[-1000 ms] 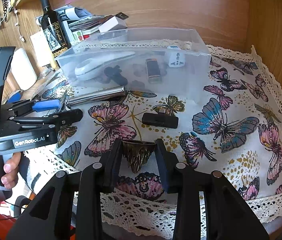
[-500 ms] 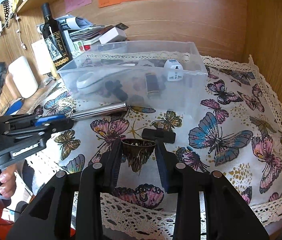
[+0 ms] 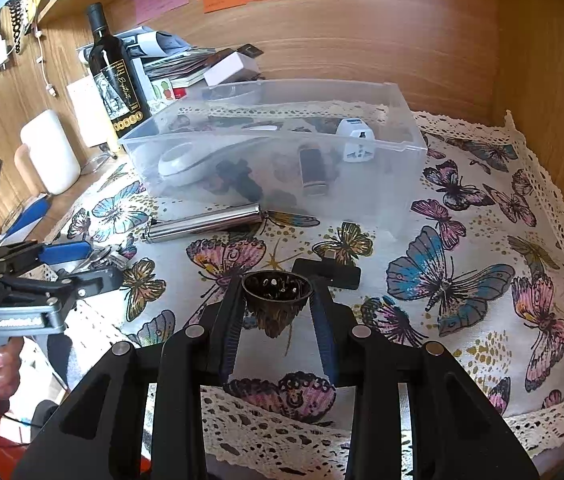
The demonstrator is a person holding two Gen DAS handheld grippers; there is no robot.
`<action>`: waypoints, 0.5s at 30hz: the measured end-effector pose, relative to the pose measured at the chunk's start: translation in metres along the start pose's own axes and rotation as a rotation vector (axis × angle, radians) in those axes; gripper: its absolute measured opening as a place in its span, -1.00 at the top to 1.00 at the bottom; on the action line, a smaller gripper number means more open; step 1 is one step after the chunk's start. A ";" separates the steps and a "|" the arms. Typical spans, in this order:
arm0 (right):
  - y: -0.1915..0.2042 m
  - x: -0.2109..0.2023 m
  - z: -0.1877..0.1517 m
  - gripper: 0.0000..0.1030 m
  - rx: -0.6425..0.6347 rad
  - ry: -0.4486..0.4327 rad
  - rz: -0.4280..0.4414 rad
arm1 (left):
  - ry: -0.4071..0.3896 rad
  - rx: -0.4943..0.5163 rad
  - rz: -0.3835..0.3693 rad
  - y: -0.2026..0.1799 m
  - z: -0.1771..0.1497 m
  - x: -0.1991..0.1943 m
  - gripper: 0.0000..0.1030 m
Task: Organize rigid objects
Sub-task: 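Carry the keys and the bronze ring into the clear box and open both tools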
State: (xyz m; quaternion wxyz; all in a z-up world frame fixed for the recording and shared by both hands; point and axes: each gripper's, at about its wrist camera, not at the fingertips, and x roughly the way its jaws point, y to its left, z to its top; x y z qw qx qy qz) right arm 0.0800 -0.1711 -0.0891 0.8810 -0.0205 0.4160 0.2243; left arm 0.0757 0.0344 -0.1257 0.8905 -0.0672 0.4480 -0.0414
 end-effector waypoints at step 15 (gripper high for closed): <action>-0.003 0.005 -0.003 0.41 0.005 0.005 -0.005 | 0.009 -0.080 -0.047 -0.002 0.011 0.010 -0.65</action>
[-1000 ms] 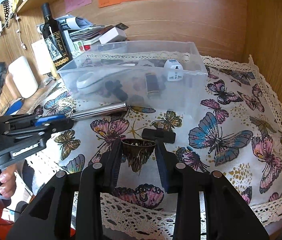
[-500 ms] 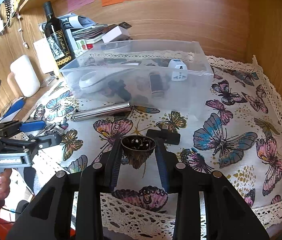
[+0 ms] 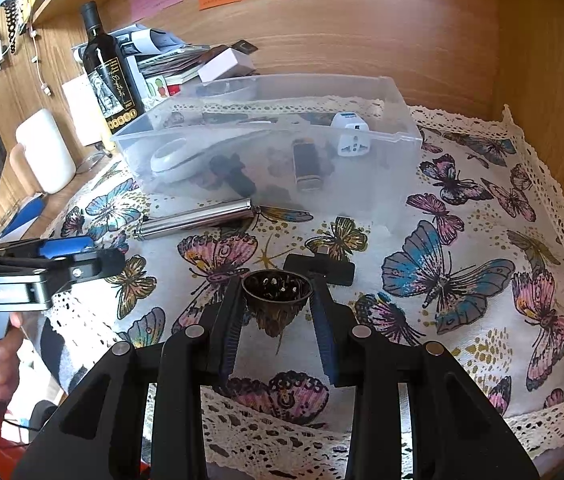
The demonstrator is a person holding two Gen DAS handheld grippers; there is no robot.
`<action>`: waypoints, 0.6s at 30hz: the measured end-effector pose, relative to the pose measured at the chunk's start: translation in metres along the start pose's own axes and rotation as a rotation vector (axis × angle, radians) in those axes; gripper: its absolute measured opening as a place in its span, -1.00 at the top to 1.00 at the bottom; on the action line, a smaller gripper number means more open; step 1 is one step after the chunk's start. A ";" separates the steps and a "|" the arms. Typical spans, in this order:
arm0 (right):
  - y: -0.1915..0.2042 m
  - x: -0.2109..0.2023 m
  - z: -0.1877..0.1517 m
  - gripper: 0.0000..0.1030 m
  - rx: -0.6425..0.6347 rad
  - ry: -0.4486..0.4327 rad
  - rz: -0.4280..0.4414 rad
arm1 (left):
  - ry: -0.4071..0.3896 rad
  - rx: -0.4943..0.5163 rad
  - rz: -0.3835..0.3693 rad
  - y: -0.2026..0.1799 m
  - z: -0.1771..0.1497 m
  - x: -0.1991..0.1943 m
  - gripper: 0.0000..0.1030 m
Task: Organize rigid objects
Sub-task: 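Carry the keys and the bronze ring into the clear box and open both tools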
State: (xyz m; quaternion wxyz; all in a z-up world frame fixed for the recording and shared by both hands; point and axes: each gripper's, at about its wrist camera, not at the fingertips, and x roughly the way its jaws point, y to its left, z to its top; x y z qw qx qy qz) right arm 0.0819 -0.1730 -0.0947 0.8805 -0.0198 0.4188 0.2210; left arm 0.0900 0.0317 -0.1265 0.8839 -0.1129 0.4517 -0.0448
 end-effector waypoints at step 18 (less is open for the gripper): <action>0.000 0.002 0.000 0.41 -0.011 0.001 -0.003 | -0.078 0.061 0.086 -0.004 -0.012 -0.002 -0.17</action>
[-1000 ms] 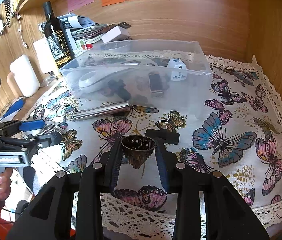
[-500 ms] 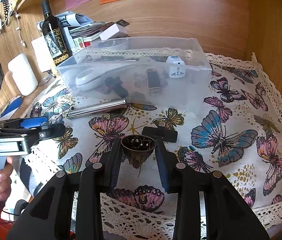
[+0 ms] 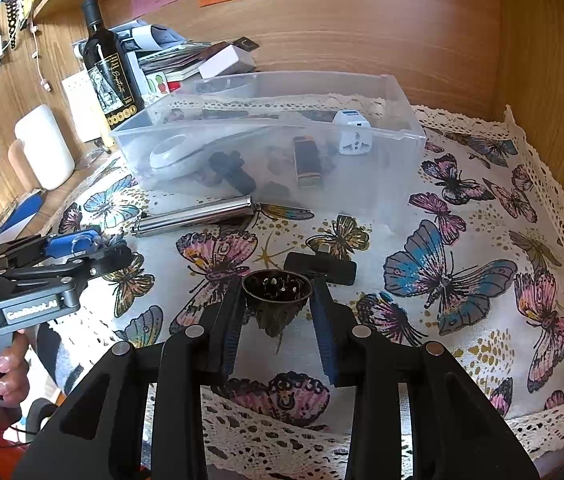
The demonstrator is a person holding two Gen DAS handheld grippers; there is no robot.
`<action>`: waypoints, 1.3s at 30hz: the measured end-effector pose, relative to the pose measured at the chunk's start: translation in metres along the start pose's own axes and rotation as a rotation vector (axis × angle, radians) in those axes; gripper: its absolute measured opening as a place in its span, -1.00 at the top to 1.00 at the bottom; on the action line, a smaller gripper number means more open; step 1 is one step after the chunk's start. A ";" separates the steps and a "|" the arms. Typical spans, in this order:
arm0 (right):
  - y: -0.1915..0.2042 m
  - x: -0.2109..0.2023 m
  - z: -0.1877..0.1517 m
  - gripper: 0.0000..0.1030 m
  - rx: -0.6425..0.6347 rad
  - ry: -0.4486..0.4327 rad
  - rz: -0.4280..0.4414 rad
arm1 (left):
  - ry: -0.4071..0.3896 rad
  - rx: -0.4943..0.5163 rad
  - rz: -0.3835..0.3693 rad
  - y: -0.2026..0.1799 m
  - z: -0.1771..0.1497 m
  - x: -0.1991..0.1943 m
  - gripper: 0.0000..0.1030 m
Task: Organize rigid objects
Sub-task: 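Carry the keys and the bronze ring into the clear box and open both tools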
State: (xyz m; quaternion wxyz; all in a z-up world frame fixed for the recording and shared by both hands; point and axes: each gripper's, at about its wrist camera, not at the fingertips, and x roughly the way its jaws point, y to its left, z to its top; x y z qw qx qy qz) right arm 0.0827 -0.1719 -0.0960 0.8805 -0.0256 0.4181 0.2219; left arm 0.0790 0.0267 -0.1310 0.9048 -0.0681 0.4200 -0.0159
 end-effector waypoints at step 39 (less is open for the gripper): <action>-0.021 -0.019 0.101 0.41 0.016 -0.256 -0.055 | -0.378 0.138 -0.045 -0.042 0.131 -0.061 -0.16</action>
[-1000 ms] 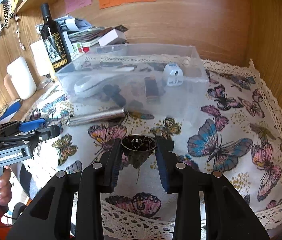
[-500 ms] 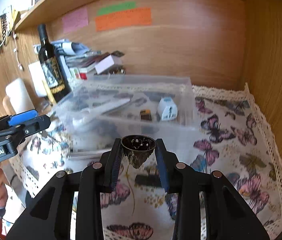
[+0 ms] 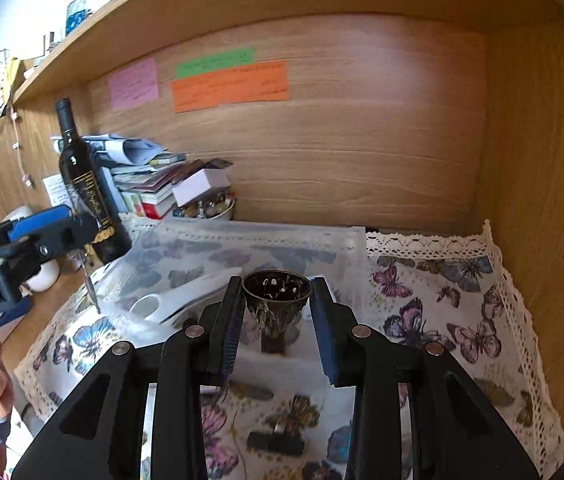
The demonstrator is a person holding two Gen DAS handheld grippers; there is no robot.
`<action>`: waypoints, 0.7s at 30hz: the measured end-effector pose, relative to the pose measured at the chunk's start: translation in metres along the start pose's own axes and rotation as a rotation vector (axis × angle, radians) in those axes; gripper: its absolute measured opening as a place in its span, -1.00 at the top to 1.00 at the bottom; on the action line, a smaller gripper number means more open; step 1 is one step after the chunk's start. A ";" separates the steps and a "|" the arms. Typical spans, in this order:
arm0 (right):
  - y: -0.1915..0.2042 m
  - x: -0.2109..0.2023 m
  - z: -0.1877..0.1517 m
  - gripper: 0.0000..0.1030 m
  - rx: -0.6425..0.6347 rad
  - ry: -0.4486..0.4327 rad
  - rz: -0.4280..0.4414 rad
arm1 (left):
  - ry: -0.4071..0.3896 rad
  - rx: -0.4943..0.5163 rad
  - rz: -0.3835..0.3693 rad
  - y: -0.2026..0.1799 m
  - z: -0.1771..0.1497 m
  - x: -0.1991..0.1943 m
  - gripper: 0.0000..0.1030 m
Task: Organize rigid objects
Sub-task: 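Carry the keys and the bronze ring into the clear box and open both tools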
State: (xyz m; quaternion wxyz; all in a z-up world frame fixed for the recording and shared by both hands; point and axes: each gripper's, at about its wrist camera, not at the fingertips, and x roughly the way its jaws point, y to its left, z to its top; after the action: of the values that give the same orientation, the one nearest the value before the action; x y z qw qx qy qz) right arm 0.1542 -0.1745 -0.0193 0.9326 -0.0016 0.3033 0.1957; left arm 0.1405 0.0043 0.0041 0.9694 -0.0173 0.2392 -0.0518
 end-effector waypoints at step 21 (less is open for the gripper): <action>-0.007 0.064 -0.010 0.41 -0.005 0.165 -0.026 | 0.243 -0.019 -0.049 -0.007 -0.025 0.101 -0.16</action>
State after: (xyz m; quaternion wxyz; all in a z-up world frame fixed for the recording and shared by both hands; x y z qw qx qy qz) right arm 0.1982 -0.1591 -0.0645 0.9070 -0.0238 0.3785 0.1832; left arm 0.2174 -0.0137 -0.0644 0.9316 -0.0261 0.3547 -0.0747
